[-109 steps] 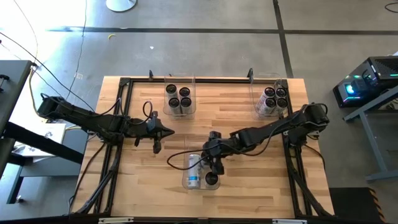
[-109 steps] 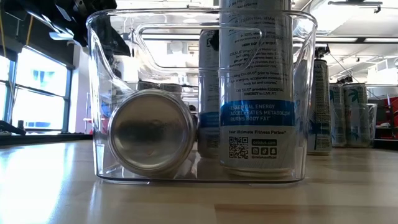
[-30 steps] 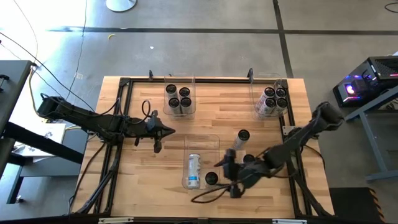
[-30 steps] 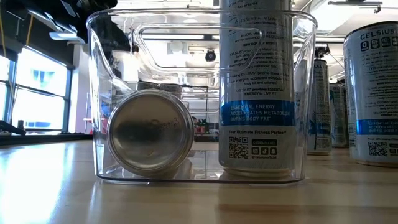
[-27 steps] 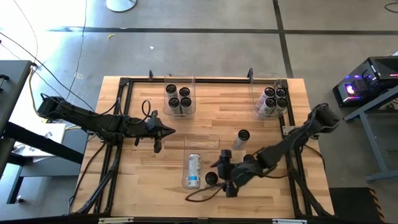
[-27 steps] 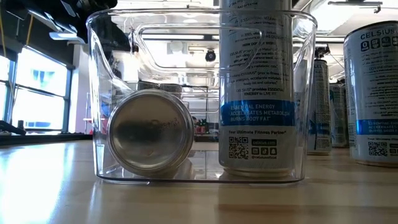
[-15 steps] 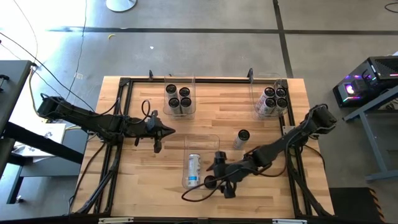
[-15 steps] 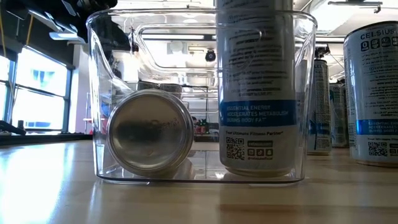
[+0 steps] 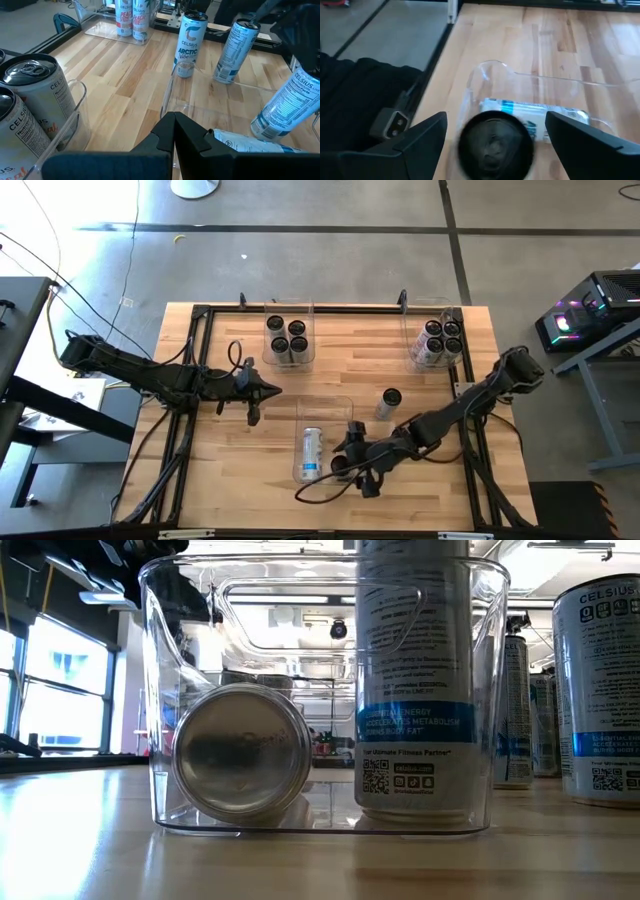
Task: Sort soda cans
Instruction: Adjust the white/blue soda cans
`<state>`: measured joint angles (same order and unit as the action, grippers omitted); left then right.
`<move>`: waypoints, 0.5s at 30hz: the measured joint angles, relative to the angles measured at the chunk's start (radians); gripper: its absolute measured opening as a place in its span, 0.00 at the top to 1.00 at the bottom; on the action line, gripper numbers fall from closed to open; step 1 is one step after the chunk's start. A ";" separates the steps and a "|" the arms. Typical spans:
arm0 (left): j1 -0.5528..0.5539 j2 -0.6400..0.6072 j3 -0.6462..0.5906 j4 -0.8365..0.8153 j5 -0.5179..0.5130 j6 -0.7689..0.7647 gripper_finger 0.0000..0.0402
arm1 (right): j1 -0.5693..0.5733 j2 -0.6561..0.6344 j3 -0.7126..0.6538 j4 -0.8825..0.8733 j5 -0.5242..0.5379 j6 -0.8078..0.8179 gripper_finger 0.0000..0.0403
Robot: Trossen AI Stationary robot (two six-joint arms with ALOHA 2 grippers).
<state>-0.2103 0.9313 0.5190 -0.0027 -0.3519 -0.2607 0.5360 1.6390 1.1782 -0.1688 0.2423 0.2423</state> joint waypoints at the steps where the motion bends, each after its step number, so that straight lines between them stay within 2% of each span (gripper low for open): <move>1: 0.000 0.000 0.000 0.000 0.000 0.000 1.00 | 0.002 0.000 0.000 0.002 -0.005 0.005 0.17; 15: 0.000 0.000 0.000 0.000 0.000 0.001 1.00 | 0.013 0.059 0.003 -0.004 0.003 0.000 0.17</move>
<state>-0.2104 0.9310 0.5190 -0.0024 -0.3519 -0.2600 0.5491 1.6980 1.1807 -0.1727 0.2453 0.2424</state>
